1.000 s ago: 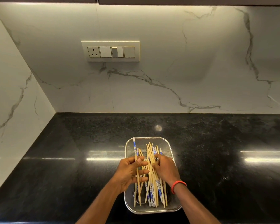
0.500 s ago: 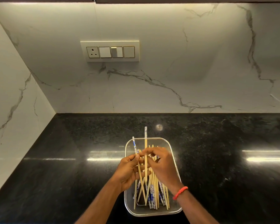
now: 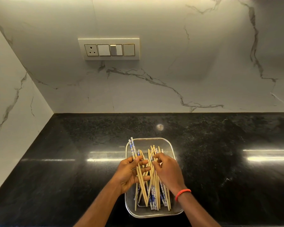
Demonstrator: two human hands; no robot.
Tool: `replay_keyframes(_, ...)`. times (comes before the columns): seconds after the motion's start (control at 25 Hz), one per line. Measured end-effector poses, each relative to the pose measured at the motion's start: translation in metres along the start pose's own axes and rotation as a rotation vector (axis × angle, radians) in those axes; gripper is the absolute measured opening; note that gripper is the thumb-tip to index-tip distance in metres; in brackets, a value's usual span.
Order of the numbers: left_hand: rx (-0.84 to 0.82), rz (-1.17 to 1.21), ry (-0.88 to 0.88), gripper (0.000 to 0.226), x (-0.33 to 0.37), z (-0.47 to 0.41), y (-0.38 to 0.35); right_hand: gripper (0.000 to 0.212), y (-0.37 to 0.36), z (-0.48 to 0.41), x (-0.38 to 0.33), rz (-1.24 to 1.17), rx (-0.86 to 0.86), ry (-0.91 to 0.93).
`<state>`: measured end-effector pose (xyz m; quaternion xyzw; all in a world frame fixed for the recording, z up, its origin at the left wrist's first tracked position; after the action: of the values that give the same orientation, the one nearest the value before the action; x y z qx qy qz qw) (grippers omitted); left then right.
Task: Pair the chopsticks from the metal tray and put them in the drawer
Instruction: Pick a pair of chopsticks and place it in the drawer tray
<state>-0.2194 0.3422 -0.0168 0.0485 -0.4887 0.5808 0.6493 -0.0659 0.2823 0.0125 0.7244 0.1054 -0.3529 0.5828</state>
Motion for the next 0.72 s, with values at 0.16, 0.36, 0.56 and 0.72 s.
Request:
replay_keyframes(0.16, -0.014, -0.03, -0.004, 0.028, 0.0, 0.004, -0.002, 0.035, -0.027, -0.007, 0.014, 0.2, -0.1, -0.054)
replay_keyframes(0.36, -0.039, -0.068, -0.012, 0.028, 0.003, 0.006, -0.005, 0.024, -0.028, -0.013, 0.027, 0.122, -0.11, -0.183)
replay_keyframes(0.56, -0.03, -0.085, -0.017, 0.029, 0.007, 0.009, -0.004, 0.006, -0.016, -0.014, 0.022, 0.096, -0.069, -0.203)
replay_keyframes(0.72, -0.044, -0.089, -0.01, 0.03, 0.009, 0.011, -0.004, 0.02, 0.021, -0.019, 0.001, -0.296, 0.066, -0.153)
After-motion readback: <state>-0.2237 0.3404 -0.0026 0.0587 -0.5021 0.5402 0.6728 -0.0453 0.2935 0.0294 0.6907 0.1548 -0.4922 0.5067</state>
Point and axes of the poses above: each hand's wrist, its own z-axis away from the middle knuckle, its own y-axis out of the back of the hand, x = y × z, the point moved 6 cm from there along -z, towards the middle knuckle, and after that the axes turned 3 degrees about -x, right-handed, at the moved point
